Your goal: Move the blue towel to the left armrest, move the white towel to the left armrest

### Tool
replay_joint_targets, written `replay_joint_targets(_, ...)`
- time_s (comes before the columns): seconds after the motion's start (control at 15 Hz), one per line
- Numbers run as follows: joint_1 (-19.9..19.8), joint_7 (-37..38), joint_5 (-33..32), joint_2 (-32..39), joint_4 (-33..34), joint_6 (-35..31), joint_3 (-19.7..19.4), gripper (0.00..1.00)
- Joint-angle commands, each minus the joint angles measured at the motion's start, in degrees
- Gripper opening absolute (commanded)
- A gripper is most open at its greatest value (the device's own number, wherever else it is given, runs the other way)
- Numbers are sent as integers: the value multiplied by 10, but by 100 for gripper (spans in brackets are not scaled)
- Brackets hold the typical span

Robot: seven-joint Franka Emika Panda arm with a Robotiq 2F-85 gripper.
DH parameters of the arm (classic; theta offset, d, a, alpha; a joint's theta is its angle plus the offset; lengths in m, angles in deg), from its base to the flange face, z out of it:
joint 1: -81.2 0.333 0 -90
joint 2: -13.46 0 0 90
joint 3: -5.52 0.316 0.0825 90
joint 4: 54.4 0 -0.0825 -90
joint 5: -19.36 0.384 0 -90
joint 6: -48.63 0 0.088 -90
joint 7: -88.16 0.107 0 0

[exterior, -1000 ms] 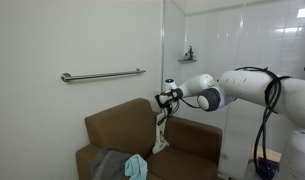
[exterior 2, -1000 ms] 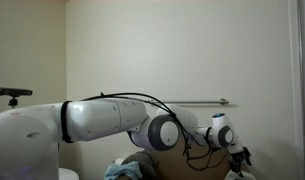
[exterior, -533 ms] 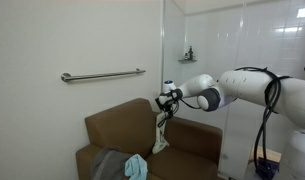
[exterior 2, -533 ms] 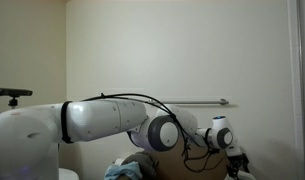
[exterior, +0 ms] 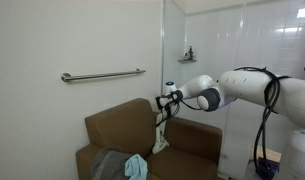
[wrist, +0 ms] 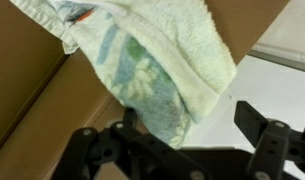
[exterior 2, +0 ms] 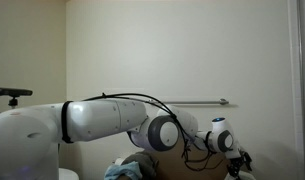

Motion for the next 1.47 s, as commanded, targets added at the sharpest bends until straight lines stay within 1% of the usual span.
replay_joint_targets(0.0,8,65,-7,0,-18,-58,-17,100)
replay_joint_targets(0.13,12,74,-12,0,-22,-49,-24,100)
replay_joint_targets(0.27,15,55,-7,0,-20,-14,-27,100)
replay_joint_targets(0.33,14,41,-5,0,-20,2,-23,100)
replay_joint_targets(0.4,14,41,-7,0,-20,10,-25,100)
replay_joint_targets(0.47,14,42,-7,0,-21,14,-25,75)
replay_joint_targets(0.53,14,43,-8,0,-22,14,-25,73)
replay_joint_targets(0.6,14,47,-8,0,-22,17,-26,67)
replay_joint_targets(0.67,13,49,-7,0,-22,17,-25,59)
replay_joint_targets(0.8,14,52,-8,0,-22,18,-26,45)
replay_joint_targets(1.2,15,54,-9,-1,-21,18,-30,8)
replay_joint_targets(1.27,15,55,-9,-1,-20,20,-31,3)
replay_joint_targets(1.4,12,49,-7,-2,-12,30,-30,2)
